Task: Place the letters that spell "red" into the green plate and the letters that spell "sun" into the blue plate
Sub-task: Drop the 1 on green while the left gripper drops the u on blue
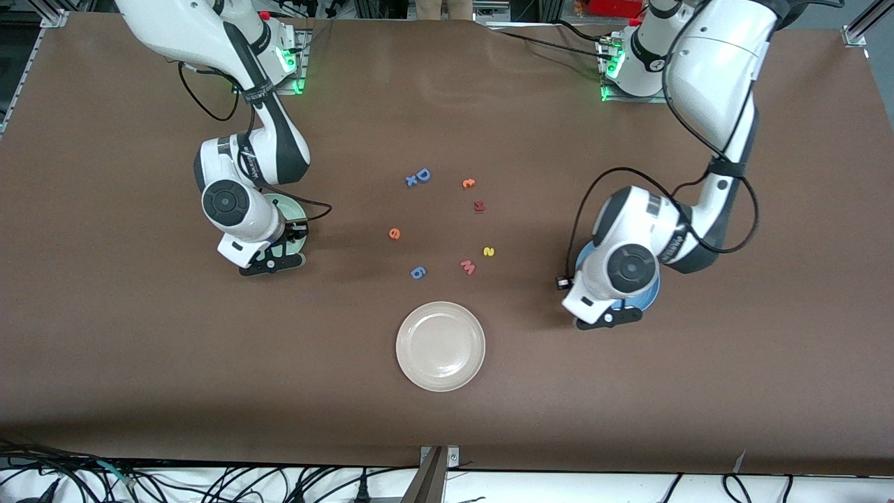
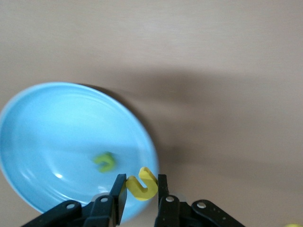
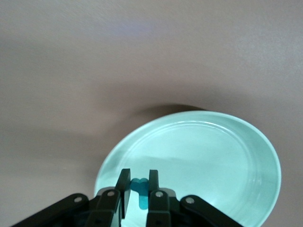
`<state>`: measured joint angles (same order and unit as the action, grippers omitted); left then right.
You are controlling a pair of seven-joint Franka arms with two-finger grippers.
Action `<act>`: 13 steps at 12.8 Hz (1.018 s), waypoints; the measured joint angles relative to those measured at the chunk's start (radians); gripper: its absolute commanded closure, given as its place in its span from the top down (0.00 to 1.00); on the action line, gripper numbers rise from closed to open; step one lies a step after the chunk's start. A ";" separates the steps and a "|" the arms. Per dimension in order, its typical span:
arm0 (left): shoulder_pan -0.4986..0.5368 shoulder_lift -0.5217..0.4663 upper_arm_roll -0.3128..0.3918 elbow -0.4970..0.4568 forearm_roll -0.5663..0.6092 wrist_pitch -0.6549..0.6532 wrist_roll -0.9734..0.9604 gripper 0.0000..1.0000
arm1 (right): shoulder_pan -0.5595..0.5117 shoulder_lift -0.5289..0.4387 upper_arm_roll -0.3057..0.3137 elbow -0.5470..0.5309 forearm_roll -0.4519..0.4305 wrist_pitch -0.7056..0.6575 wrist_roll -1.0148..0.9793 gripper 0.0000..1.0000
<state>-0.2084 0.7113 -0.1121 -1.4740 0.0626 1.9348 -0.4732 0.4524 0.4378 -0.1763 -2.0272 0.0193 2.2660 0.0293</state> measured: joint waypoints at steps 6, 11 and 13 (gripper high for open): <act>0.126 0.001 0.000 -0.083 0.000 0.018 0.228 0.03 | -0.048 0.036 0.000 -0.061 0.000 0.102 -0.056 0.74; 0.138 0.000 0.000 -0.165 0.000 0.143 0.248 1.00 | -0.045 0.020 0.012 -0.049 0.001 0.056 -0.017 0.98; 0.139 -0.020 -0.002 -0.164 0.000 0.140 0.248 1.00 | -0.044 -0.015 0.048 -0.014 0.002 -0.025 0.067 0.98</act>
<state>-0.0693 0.6910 -0.1137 -1.6376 0.0626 2.0745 -0.2247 0.4084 0.4226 -0.1286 -2.0412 0.0211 2.2411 0.0964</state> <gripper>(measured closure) 0.449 0.053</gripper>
